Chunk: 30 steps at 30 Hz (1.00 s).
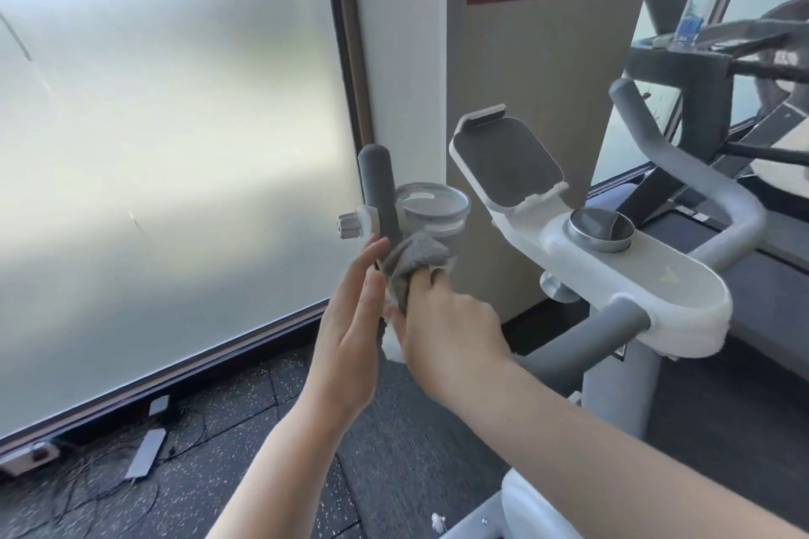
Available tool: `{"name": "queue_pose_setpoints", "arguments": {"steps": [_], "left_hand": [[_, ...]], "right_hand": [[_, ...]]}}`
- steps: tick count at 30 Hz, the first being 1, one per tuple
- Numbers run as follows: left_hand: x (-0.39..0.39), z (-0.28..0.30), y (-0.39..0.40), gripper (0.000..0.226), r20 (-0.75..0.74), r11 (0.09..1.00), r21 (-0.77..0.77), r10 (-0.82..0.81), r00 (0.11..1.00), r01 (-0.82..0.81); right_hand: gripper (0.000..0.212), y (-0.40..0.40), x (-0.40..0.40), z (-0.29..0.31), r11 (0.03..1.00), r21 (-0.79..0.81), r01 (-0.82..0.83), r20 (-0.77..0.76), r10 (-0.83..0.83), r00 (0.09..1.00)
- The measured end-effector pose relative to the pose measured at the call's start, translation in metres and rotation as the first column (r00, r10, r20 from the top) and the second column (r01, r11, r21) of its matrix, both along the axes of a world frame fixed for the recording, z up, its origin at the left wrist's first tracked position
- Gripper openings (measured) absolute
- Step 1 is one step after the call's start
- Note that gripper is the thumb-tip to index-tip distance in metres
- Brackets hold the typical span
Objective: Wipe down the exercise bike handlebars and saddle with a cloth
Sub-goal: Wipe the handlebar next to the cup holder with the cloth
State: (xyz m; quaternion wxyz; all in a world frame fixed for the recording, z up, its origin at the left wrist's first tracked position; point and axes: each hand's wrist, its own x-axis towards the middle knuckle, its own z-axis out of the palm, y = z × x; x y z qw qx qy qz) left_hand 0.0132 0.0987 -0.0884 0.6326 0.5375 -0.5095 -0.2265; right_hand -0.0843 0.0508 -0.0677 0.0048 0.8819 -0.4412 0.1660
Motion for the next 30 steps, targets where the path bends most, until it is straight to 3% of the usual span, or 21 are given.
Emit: {"name": "queue_pose_setpoints", "arguments": {"steps": [3, 7, 10, 14, 16, 18, 21, 25, 26, 30], "left_hand": [[0.007, -0.003, -0.002, 0.049, 0.023, 1.0, 0.022, 0.013, 1.0, -0.013], [0.003, -0.002, -0.007, 0.046, 0.043, 0.997, -0.015, 0.07, 0.997, -0.069], [-0.012, -0.005, -0.005, 0.044, 0.178, 0.996, -0.01, 0.087, 0.98, -0.087], [-0.032, -0.009, -0.005, 0.042, 0.42, 0.998, -0.017, 0.056, 0.906, -0.054], [-0.038, -0.007, -0.008, 0.043, 0.504, 0.999, -0.004, 0.04, 0.863, -0.044], [-0.041, -0.005, -0.011, 0.044, 0.608, 0.999, 0.018, 0.029, 0.794, -0.05], [-0.044, -0.006, -0.014, 0.048, 0.704, 0.996, 0.021, 0.05, 0.708, -0.091], [-0.052, -0.008, -0.014, 0.051, 0.733, 0.983, 0.018, 0.113, 0.67, -0.185], [-0.055, -0.007, -0.014, 0.051, 0.758, 0.977, 0.01, 0.133, 0.639, -0.214], [-0.067, -0.002, -0.018, 0.049, 0.873, 0.956, 0.076, 0.074, 0.482, -0.284]], "right_hand": [[0.043, -0.008, 0.01, 0.0, 0.999, -0.009, 0.042, -0.007, -0.042, 0.999], [0.044, -0.021, 0.031, 0.015, 0.986, 0.162, 0.04, 0.07, -0.052, 0.996], [0.038, -0.012, -0.003, 0.009, 0.969, 0.245, -0.023, 0.109, -0.003, 0.994], [0.05, 0.004, -0.065, -0.01, 0.984, 0.037, -0.174, 0.123, 0.168, 0.978], [0.051, -0.006, -0.089, -0.016, 0.937, -0.001, -0.348, 0.184, 0.343, 0.921], [0.042, -0.032, -0.117, -0.023, 0.895, -0.093, -0.436, 0.134, 0.446, 0.885], [0.053, -0.07, -0.159, -0.034, 0.932, -0.179, -0.316, 0.189, 0.347, 0.918], [0.047, -0.044, -0.128, -0.057, 0.954, -0.269, 0.134, 0.437, -0.003, 0.9], [0.046, -0.036, -0.121, -0.061, 0.948, -0.277, 0.159, 0.474, -0.009, 0.88], [0.043, -0.046, -0.148, -0.064, 0.942, -0.332, -0.057, 0.421, 0.202, 0.884]]}}
